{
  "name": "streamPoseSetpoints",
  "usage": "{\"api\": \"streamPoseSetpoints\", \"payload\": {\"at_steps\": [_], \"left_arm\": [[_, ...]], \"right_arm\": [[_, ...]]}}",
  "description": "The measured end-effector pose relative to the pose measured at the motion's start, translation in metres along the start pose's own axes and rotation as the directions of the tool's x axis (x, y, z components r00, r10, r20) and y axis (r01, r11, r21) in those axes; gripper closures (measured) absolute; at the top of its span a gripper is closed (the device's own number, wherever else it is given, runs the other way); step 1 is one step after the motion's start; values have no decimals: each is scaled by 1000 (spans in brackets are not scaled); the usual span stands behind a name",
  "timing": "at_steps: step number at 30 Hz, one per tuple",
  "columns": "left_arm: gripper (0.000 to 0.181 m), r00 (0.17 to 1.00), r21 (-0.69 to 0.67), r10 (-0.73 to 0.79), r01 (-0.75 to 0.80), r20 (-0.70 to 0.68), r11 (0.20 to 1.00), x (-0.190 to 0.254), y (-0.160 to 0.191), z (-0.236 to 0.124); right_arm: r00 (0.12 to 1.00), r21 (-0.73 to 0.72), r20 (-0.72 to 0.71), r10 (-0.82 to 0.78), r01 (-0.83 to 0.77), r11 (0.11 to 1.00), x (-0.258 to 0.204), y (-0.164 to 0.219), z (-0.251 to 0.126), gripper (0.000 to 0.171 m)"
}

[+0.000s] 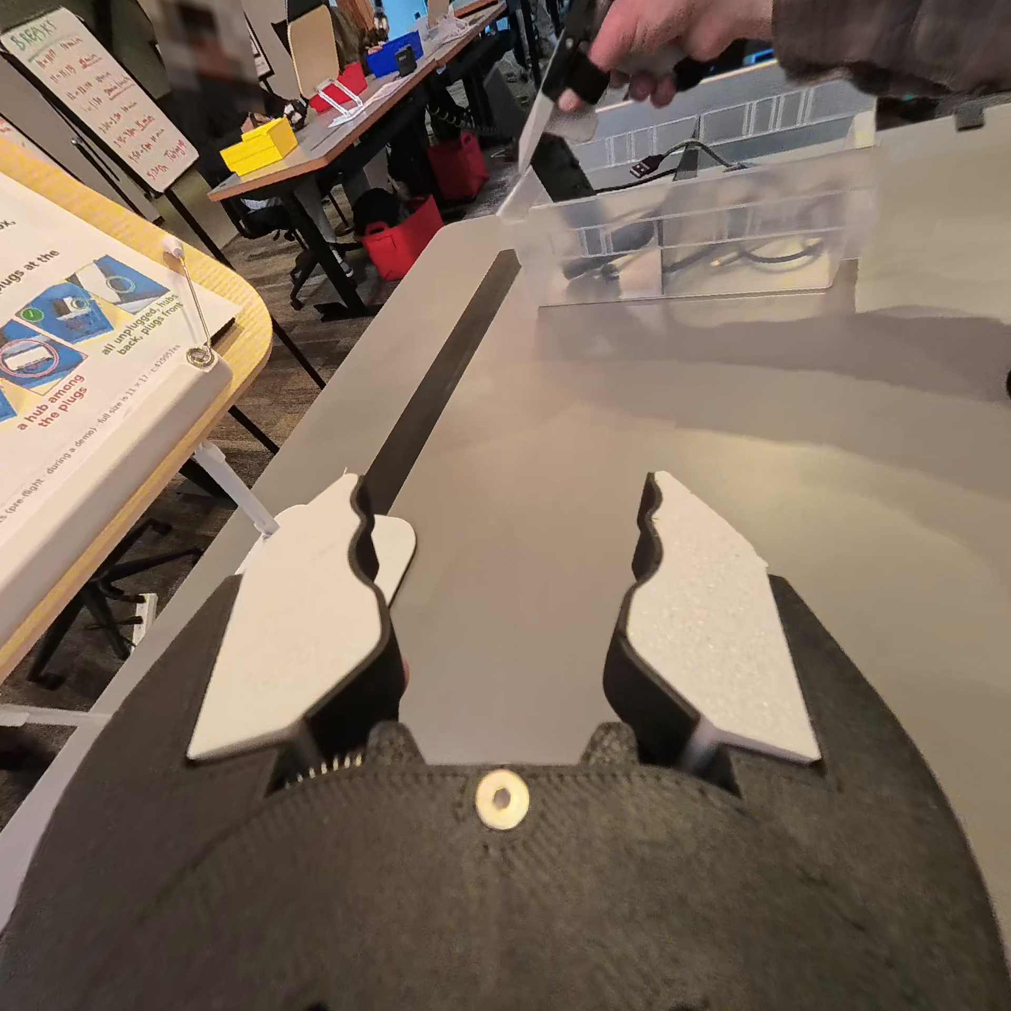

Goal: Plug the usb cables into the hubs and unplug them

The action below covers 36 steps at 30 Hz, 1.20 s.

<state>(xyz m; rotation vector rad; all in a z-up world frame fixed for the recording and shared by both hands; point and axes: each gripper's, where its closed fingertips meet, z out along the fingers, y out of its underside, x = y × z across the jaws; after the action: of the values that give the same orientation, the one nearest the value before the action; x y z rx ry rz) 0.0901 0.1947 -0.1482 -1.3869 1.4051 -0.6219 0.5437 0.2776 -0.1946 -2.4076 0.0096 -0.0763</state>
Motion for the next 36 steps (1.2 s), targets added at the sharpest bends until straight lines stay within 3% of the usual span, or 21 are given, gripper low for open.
{"api": "streamPoseSetpoints", "payload": {"at_steps": [8,12,16,19,24,28,29,31,33,36], "left_arm": [[88,998,-1,44,-44,50,999,-7,-13,-11],[89,987,6,88,-90,133,996,-22,-35,-36],[93,962,-27,105,-101,251,995,-47,-54,-78],[93,916,-171,163,-106,366,980,-73,-43,-129],[99,826,-420,138,128,547,898,-109,36,-260],[89,730,-455,17,408,683,791,-110,127,-360],[89,702,-447,-11,465,712,764,-106,148,-379],[86,650,-421,-51,548,758,723,-97,187,-408],[85,603,-414,-66,619,795,667,-88,225,-429],[90,545,-339,-139,679,827,651,-85,264,-437]], "right_arm": [[990,62,-76,-122,127,990,16,-4,-71,57],[979,109,-135,-150,166,980,32,5,-119,62],[975,29,-104,-195,199,980,40,56,-144,72],[965,-113,-109,-240,228,967,57,116,-141,70],[982,-153,97,-164,177,972,43,180,-115,74],[948,-151,260,-183,227,962,14,200,-98,89],[945,-137,266,-188,230,963,12,199,-95,100],[948,-120,272,-163,202,972,12,197,-90,118],[948,-96,277,-154,187,978,10,195,-85,121],[955,-93,258,-145,174,980,6,193,-84,131]]}}
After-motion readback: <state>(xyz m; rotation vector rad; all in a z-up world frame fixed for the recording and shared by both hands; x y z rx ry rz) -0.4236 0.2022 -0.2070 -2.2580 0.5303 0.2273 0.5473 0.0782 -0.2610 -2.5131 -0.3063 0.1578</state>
